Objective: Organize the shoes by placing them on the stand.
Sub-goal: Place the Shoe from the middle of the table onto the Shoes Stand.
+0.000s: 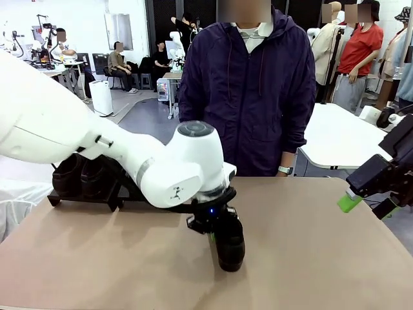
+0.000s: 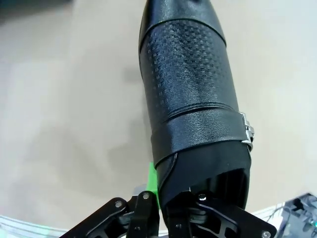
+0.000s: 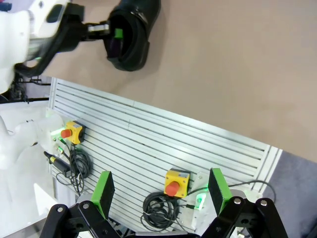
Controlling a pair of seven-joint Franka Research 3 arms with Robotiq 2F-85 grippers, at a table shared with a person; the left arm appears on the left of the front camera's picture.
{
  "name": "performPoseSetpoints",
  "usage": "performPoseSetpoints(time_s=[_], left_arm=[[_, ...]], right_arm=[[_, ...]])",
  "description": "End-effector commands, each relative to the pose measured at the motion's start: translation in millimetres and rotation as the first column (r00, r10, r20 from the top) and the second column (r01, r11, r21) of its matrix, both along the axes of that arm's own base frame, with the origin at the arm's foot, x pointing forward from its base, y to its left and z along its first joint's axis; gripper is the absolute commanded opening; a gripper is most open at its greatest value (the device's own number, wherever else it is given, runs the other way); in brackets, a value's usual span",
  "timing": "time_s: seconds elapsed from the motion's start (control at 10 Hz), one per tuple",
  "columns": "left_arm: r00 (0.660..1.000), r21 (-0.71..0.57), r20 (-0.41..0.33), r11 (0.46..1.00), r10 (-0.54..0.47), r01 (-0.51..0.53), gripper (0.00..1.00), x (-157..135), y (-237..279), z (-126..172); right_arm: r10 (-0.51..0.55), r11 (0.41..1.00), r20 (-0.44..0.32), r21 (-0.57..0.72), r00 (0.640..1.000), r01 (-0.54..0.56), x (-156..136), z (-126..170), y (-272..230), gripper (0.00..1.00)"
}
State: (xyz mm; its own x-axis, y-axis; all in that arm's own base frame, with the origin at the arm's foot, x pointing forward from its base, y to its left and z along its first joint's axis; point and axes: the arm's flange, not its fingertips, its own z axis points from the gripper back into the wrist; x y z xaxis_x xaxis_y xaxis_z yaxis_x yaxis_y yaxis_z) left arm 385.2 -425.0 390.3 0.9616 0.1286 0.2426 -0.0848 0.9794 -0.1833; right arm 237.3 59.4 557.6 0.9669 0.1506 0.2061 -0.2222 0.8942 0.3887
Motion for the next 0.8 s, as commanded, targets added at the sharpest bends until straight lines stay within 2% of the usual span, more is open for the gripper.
performPoseSetpoints(time_s=[0.0,0.1,0.2,0.3,0.4,0.5,0.7], left_arm=[[0.973,-0.002,0.152,0.984,-0.173,0.176,0.00,-24.4,26.1,72.7],[0.943,0.040,0.185,0.961,-0.276,0.273,0.00,-44.4,32.3,102.4],[0.922,0.073,0.241,0.953,-0.303,0.295,0.00,-63.1,39.8,119.1],[0.924,0.069,0.282,0.966,-0.260,0.251,0.00,-73.2,47.1,122.4],[0.935,0.061,0.255,0.969,-0.248,0.240,0.00,-79.9,53.5,120.2],[0.927,0.088,0.245,0.958,-0.285,0.272,0.00,-65.5,24.8,128.4],[0.927,0.088,0.245,0.958,-0.285,0.272,0.00,-65.5,24.8,128.4]], right_arm=[[0.009,1.000,-0.002,0.028,1.000,-0.009,0.2,1.1,-1.3,1.00],[0.009,1.000,-0.002,0.028,1.000,-0.009,0.2,1.1,-1.3,1.00],[0.009,1.000,-0.002,0.028,1.000,-0.009,0.2,1.1,-1.3,1.00],[0.009,1.000,-0.002,0.028,1.000,-0.009,0.2,1.1,-1.3,1.00],[0.009,1.000,-0.002,0.028,1.000,-0.009,0.2,1.1,-1.3,1.00],[0.009,1.000,-0.002,0.028,1.000,-0.009,0.2,1.1,-1.3,1.00],[0.009,1.000,-0.002,0.028,1.000,-0.009,0.2,1.1,-1.3,1.00]])
